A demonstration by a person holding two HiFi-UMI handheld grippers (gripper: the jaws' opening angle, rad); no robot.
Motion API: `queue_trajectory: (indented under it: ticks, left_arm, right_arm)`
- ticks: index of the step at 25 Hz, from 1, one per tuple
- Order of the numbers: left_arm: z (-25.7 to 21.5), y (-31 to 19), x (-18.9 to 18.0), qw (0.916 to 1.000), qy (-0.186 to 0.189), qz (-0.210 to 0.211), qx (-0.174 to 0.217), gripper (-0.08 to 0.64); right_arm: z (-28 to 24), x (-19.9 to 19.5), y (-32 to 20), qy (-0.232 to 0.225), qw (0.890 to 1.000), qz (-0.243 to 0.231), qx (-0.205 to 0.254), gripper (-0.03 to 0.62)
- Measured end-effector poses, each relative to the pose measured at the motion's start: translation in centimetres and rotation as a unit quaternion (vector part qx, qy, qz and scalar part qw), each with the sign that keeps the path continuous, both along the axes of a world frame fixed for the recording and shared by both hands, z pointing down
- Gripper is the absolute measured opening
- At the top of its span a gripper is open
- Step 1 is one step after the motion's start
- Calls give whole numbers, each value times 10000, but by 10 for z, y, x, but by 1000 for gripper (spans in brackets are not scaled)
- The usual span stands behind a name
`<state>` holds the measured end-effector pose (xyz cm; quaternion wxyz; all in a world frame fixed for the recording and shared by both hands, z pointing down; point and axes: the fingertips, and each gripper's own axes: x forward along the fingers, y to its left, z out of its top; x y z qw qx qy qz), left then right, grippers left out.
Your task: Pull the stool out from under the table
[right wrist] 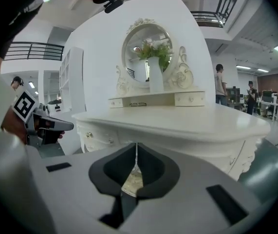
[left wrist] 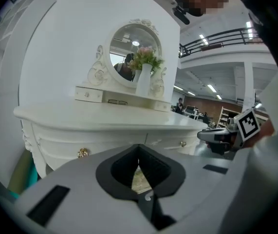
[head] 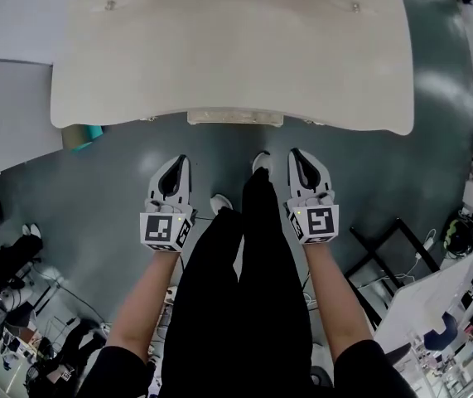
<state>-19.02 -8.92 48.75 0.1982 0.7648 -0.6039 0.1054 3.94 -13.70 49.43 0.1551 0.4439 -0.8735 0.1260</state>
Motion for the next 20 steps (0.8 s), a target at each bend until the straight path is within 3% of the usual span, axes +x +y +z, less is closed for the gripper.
queue_trajectory:
  ticks: [2,6,15,20]
  left_arm:
    - [23,1,-1,9999,-115,29,-23,14]
    - [69,-10,-15,10000,-2,-62,37,15]
    - [166,-19,-34,9993,-355,33,-73,15]
    - [212,-29,-41,9996,-192,-96,-172,15]
  right_arm:
    - [23,0,4,59,10000,-63,-33,20]
    - [83,1,2,133,9997,-98,-167,20]
    - [183,9,-15,390,9986,-234,-252,20]
    - [228,10,-26,536,9977,-299,-276,27]
